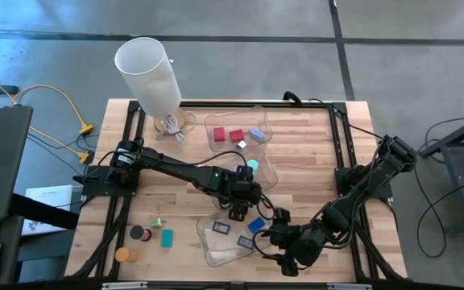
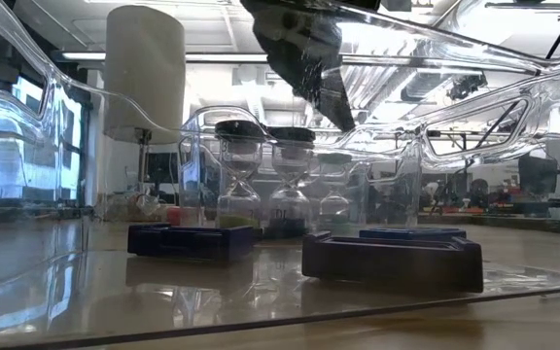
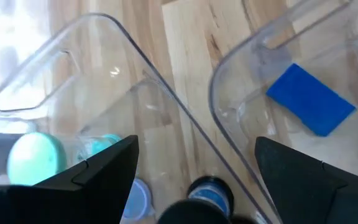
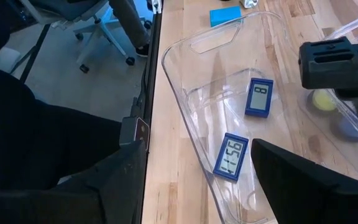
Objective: Pick & Place Office items
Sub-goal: Put the pink charger adapter into the top transparent bin
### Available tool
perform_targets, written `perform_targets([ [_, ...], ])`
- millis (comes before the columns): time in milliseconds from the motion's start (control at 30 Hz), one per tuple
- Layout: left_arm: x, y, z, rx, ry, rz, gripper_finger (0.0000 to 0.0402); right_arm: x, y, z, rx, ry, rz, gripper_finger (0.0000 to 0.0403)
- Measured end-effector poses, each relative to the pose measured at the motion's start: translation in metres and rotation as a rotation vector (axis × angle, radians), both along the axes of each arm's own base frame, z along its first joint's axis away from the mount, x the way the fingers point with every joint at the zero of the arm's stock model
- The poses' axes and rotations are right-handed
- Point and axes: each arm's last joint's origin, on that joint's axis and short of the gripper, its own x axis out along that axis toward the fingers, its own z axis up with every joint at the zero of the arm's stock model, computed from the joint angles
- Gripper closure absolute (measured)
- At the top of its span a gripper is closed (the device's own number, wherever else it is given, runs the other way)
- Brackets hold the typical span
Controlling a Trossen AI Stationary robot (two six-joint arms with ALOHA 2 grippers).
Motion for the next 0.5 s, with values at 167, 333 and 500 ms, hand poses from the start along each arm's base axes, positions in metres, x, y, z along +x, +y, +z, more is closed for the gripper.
perform_targets([
  [167,0.002,-0.002,0.003,0.070,-0.040,-0.022,0.0087,0.000,0.000,0.000,0.000,0.000,0.000,0.0119],
  [333,0.000,-0.011,0.004,0.071,-0.045,-0.024,0.0087,0.000,0.000,0.000,0.000,0.001,0.000,0.0119],
  [500,-0.011,-0.028,0.020,0.161,-0.067,-0.126,0.0087,0.000,0.000,0.000,0.001,0.001,0.002,0.0119],
])
